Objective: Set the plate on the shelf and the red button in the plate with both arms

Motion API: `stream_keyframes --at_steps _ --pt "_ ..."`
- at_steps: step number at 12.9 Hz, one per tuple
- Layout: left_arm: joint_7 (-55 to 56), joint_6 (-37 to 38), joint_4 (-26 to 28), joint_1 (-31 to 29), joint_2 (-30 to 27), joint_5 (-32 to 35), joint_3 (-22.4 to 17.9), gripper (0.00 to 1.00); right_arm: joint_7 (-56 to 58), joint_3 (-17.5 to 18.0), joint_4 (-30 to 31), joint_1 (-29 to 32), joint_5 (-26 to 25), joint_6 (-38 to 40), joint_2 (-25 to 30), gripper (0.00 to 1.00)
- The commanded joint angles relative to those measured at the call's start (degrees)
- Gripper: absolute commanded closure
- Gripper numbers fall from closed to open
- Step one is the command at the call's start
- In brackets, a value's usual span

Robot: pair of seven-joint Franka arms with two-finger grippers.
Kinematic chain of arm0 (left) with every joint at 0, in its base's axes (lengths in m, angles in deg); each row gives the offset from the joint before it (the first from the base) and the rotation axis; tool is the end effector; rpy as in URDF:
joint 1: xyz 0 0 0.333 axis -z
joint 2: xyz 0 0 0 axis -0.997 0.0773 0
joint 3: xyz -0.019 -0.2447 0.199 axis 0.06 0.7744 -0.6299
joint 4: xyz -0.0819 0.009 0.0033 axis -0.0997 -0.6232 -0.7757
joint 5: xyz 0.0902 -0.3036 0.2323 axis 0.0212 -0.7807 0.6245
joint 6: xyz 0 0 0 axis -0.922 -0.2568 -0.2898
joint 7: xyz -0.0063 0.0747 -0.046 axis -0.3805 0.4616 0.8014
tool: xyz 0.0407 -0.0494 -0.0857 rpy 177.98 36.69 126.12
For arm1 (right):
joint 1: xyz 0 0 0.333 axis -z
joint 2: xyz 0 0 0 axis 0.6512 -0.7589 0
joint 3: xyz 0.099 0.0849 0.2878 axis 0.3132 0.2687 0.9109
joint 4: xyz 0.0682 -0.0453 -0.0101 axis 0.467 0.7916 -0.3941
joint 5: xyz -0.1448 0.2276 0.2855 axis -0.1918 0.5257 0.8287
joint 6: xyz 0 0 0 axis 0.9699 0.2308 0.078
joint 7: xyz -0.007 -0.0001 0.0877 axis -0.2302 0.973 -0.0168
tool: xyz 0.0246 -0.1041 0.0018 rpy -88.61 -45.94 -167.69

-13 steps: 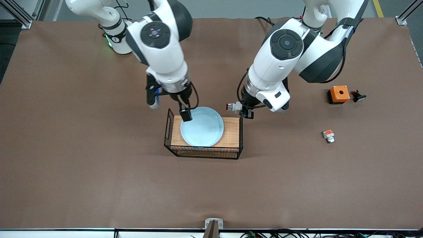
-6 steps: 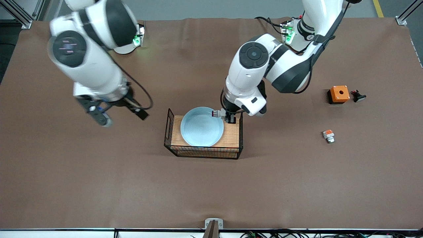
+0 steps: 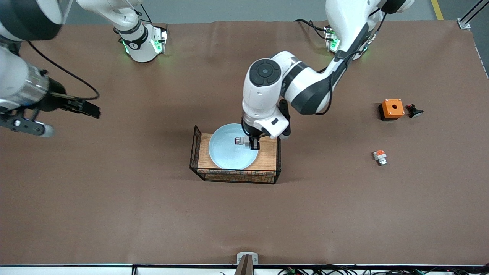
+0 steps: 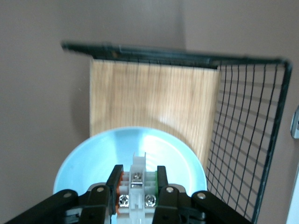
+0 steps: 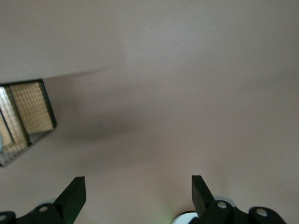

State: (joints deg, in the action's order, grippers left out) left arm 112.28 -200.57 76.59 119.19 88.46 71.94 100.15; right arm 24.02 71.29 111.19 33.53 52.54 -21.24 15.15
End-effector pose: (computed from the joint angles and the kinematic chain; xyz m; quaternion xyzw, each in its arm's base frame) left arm 0.5520 -0.5081 0.3997 0.6984 0.7106 0.0126 0.0848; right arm 0.5794 0.0581 0.6141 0.9934 -0.0864 -0.0738 0.0180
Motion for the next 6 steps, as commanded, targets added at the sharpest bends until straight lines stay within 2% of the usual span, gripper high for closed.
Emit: stream_keyframes --at_steps 1,6 --pt "1.5 -2.6 -2.4 0.8 2.2 1.0 -1.0 0.71 10.6 1.0 0.7 3.9 -1.8 1.8 1.5 0.0" --pt "1.6 -5.8 -2.4 1.8 4.2 1.0 -1.1 0.71 22.3 1.2 0.6 12.1 -2.0 1.7 2.3 0.0"
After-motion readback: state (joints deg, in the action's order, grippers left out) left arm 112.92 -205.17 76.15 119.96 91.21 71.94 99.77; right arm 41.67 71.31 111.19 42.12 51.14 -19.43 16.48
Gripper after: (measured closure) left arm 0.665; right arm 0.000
